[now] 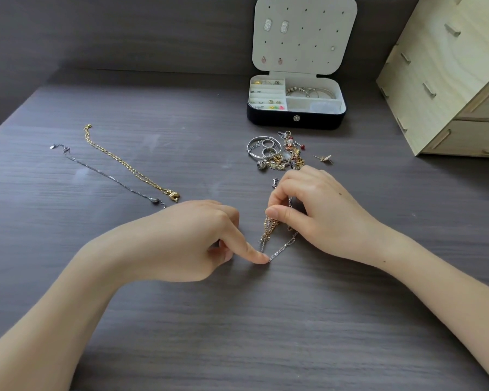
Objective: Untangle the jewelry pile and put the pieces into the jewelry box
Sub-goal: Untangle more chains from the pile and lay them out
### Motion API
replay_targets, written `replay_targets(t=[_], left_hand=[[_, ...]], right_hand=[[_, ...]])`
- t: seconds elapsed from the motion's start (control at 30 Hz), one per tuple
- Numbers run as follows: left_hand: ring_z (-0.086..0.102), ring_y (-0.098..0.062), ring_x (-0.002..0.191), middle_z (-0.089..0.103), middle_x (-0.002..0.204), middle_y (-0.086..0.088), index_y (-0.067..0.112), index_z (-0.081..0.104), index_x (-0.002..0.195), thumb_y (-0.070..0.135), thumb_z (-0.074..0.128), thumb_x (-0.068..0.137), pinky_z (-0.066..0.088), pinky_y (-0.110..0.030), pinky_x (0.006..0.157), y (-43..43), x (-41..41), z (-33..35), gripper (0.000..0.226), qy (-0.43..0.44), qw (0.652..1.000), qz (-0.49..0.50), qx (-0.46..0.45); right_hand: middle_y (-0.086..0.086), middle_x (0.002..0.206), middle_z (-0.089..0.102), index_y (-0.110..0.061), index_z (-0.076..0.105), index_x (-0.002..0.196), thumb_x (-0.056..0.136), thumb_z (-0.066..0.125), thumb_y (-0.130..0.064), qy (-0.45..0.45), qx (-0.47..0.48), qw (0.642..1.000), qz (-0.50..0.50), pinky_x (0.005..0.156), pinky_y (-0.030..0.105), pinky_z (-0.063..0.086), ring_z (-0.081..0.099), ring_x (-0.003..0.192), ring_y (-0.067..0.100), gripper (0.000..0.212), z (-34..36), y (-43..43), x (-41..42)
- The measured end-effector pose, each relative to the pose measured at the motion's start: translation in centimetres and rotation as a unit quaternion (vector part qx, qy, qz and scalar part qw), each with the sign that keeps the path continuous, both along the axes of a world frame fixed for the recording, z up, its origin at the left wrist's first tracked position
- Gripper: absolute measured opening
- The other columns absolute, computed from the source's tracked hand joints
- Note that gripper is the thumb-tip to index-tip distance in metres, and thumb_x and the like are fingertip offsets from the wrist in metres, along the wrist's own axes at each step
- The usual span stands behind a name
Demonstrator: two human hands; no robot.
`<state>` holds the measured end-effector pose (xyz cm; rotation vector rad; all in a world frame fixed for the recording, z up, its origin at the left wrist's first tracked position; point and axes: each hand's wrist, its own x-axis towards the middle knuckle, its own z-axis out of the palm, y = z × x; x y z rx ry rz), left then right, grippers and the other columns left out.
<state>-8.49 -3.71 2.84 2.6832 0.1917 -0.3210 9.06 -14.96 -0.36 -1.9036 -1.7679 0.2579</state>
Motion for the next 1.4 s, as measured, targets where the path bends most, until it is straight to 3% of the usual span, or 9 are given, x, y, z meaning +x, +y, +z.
replay_targets(t=[0.2,0.33,0.47,0.53,0.63,0.77,0.93,1.1,1.4], left_hand=[[0.047,-0.003,0.085,0.048,0.083,0.016,0.060,0.060,0.109,0.027,0.054,0.093,0.035,-0.012,0.074,0.0,-0.2,0.0,0.036,-0.003,1.000,-0.013,-0.023],[0.053,-0.002,0.086,0.052,0.083,0.020,0.063,0.056,0.108,0.042,0.048,0.082,0.041,-0.017,0.076,0.0,-0.2,-0.1,0.034,-0.013,0.998,-0.014,-0.064],[0.060,-0.006,0.091,0.063,0.091,0.013,0.059,0.058,0.107,0.043,0.053,0.081,0.045,-0.028,0.079,0.0,-0.2,0.2,0.031,-0.020,0.994,-0.005,-0.107],[0.062,-0.004,0.087,0.066,0.090,0.013,0.051,0.066,0.102,0.039,0.060,0.082,0.047,-0.026,0.078,0.0,-0.3,0.4,0.024,-0.027,0.991,0.005,-0.130],[0.064,-0.003,0.083,0.068,0.086,0.016,0.036,0.074,0.092,0.035,0.063,0.081,0.045,-0.017,0.074,0.2,-0.3,0.6,0.015,-0.036,0.988,0.015,-0.152],[0.062,-0.002,0.078,0.067,0.076,0.015,0.029,0.071,0.079,0.028,0.068,0.084,0.037,-0.007,0.066,0.1,-0.2,0.7,0.006,-0.042,0.989,0.035,-0.137],[0.056,-0.005,0.069,0.061,0.064,0.012,0.025,0.069,0.074,0.031,0.073,0.077,0.040,-0.014,0.060,-0.8,0.7,-0.5,0.007,-0.115,0.981,0.139,-0.077],[0.050,-0.002,0.067,0.053,0.062,0.013,0.030,0.063,0.066,0.026,0.073,0.073,0.035,-0.012,0.058,-2.3,1.2,-1.5,0.013,-0.127,0.976,0.171,-0.053],[0.046,-0.001,0.062,0.054,0.066,0.011,0.030,0.056,0.068,0.021,0.062,0.079,0.032,-0.011,0.058,-3.1,1.6,-1.4,0.015,-0.109,0.974,0.193,-0.034]], right_hand=[[-0.016,0.078,0.057,-0.037,0.056,0.071,0.080,0.061,-0.036,0.124,-0.045,0.988,0.085,0.075,0.021,0.036,0.048,0.082,0.011,0.010,1.4,-0.9,-0.1],[-0.018,0.076,0.056,-0.039,0.056,0.067,0.074,0.064,-0.039,0.068,-0.064,0.990,0.103,0.081,0.026,0.035,0.046,0.080,0.008,0.011,1.6,-1.1,-0.1],[-0.015,0.072,0.057,-0.027,0.062,0.065,0.073,0.061,-0.049,0.028,-0.040,0.995,0.083,0.077,0.024,0.032,0.045,0.075,0.009,0.023,1.3,-1.1,0.2],[-0.018,0.068,0.055,-0.029,0.059,0.065,0.073,0.056,-0.054,0.014,-0.020,0.997,0.069,0.074,0.024,0.032,0.044,0.073,0.008,0.026,1.2,-1.0,0.1],[-0.020,0.068,0.055,-0.030,0.060,0.070,0.074,0.063,-0.044,-0.007,-0.007,0.998,0.057,0.073,0.027,0.034,0.043,0.072,0.007,0.015,0.9,-0.8,-0.1],[-0.018,0.070,0.055,-0.031,0.065,0.071,0.075,0.056,-0.049,-0.035,-0.010,0.996,0.081,0.069,0.022,0.030,0.041,0.071,0.004,0.021,0.6,-0.7,-0.2],[-0.016,0.070,0.056,-0.031,0.066,0.071,0.076,0.050,-0.049,-0.056,-0.020,0.995,0.086,0.068,0.029,0.033,0.039,0.070,0.004,0.024,0.5,-0.7,-0.4],[-0.015,0.069,0.055,-0.028,0.064,0.070,0.076,0.048,-0.042,-0.093,0.005,0.992,0.083,0.063,0.030,0.026,0.030,0.068,0.005,0.022,0.4,-0.7,-0.7],[-0.013,0.073,0.058,-0.026,0.063,0.074,0.078,0.044,-0.048,-0.084,-0.006,0.993,0.082,0.065,0.028,0.025,0.041,0.071,0.008,0.030,0.0,-0.7,-0.5]])
